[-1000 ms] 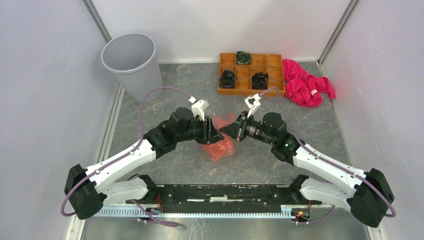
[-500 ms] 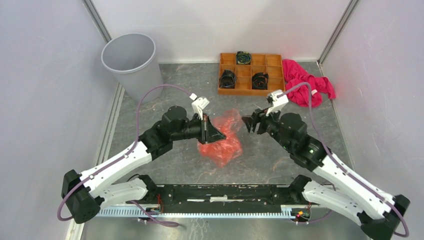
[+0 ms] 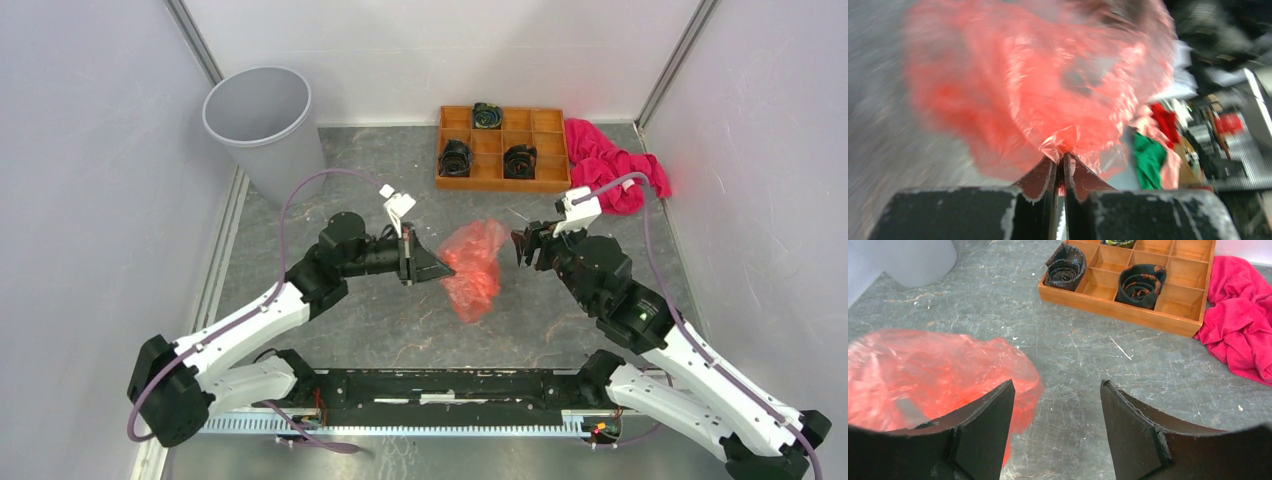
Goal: Put the trash bags into the trash bin
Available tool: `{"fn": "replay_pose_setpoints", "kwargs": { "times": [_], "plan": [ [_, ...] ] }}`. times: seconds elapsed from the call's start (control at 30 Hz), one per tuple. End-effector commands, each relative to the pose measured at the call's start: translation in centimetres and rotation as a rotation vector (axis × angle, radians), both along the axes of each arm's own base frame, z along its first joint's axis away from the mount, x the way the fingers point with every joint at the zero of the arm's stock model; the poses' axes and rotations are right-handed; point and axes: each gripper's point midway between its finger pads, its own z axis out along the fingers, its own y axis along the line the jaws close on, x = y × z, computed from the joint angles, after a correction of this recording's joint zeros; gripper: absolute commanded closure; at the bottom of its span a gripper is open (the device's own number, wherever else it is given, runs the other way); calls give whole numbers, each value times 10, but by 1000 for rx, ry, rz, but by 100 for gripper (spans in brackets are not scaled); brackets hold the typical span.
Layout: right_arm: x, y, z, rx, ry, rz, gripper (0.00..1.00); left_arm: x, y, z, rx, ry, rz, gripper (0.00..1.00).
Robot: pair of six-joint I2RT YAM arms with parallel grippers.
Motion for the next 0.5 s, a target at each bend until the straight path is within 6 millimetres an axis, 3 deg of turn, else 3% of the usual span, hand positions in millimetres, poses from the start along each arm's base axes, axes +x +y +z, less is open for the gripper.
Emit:
{"fn": "replay_pose_setpoints", "kwargs": {
  "times": [0.0,0.07,0.13,0.2,0.3,0.4,0.47],
  "plan": [
    [2,10,-12,-22,18,38,29,47,75,-123,344,197,342,85],
    [2,19,-27,-38,49,79,28,53,115,-170,439,359,461,85],
    [1,32,-43,-51,87,131,27,49,136,-194,449,471,523,81],
    [0,45,-60,-58,130,186,27,44,137,-193,402,508,535,71],
    [-4,67,-82,-70,199,285,25,44,141,-179,350,489,586,44],
    [-11,92,-99,-55,258,398,24,48,149,-163,333,450,654,23],
    [-18,111,-107,-21,301,489,23,48,157,-155,342,437,699,14]
  ]
}}
